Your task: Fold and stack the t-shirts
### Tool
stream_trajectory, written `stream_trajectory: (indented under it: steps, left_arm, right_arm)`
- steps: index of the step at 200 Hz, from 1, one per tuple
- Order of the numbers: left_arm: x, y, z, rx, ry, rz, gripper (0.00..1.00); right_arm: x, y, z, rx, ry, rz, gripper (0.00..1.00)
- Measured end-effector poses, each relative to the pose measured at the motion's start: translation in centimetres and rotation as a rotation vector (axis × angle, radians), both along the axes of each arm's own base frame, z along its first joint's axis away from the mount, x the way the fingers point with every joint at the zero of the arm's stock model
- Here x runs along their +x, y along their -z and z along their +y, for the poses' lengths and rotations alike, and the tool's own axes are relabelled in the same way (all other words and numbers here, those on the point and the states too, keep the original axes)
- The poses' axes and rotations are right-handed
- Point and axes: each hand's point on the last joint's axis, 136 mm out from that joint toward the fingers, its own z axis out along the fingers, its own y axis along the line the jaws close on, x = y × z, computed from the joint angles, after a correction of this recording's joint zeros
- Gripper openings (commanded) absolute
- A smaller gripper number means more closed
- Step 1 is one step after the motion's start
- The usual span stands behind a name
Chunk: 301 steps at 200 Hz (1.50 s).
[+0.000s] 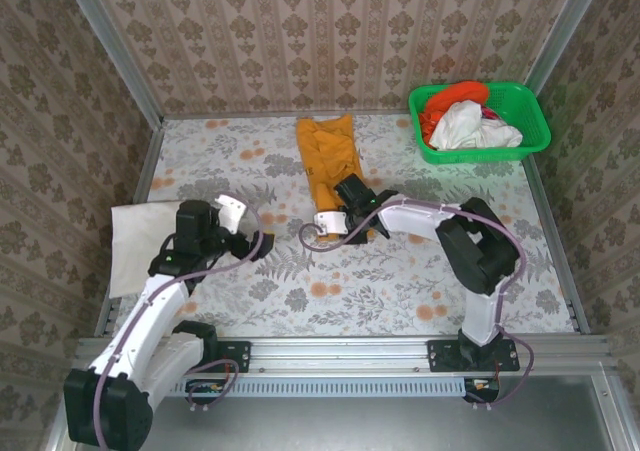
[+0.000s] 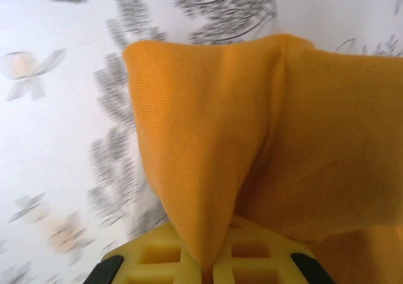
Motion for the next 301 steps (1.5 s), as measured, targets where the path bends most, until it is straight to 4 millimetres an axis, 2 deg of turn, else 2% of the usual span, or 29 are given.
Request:
stream_trajectory:
  steps: [31,50,74,97,125,150,183,194,216,239,264,293,301]
  left_arm:
    - [2.7,1.8,0.2,-0.157,-0.23,0.202,1.0]
    - [4.1,3.4,-0.6,-0.22,-0.321,0.303,0.92]
    - [5.9,4.9,-3.2,-0.257,-0.369,0.398,0.82]
    - [8.5,5.9,-6.1,-0.285,-0.371,0.438,0.71]
    - [10.9,8.2,-9.2,-0.324,-0.371,0.507,0.54]
    - [11.3,9.7,-11.6,-0.328,-0.355,0.552,0.42]
    - [12.0,10.5,-14.0,-0.375,-0.33,0.6,0.39]
    - [12.3,10.9,-14.6,-0.38,-0.327,0.615,0.33]
    - [12.7,11.8,-15.0,-0.388,-0.332,0.642,0.19]
    - [12.4,12.7,-15.0,-0.383,-0.338,0.667,0.16]
    - [12.1,12.8,-15.5,-0.399,-0.311,0.695,0.12]
    - [11.7,13.1,-16.1,-0.408,-0.277,0.723,0.0]
    - [11.5,13.1,-16.2,-0.404,-0.269,0.731,0.0]
  right_arm:
    - [-3.9,-1.6,-0.5,0.03,0.008,0.066,0.0]
    - [-5.8,-2.5,-0.6,0.051,0.013,0.099,0.0]
    - [-7.8,-3.5,-0.8,0.078,0.019,0.134,0.0]
    - [-9.5,-4.0,-1.4,0.099,0.026,0.158,0.0]
    - [-10.5,-4.7,-2.0,0.106,0.043,0.183,0.0]
    - [-11.0,-5.4,-2.2,0.125,0.051,0.187,0.0]
    - [-11.3,-5.8,-2.3,0.13,0.052,0.19,0.0]
    - [-11.4,-5.7,-2.3,0.128,0.052,0.192,0.0]
    - [-11.5,-5.6,-2.4,0.123,0.053,0.197,0.0]
    - [-11.8,-5.5,-2.6,0.113,0.054,0.21,0.0]
    - [-12.4,-5.7,-2.8,0.113,0.052,0.23,0.0]
    - [-13.2,-6.8,-3.1,0.129,0.06,0.242,0.0]
    - [-13.5,-7.2,-3.1,0.132,0.058,0.245,0.0]
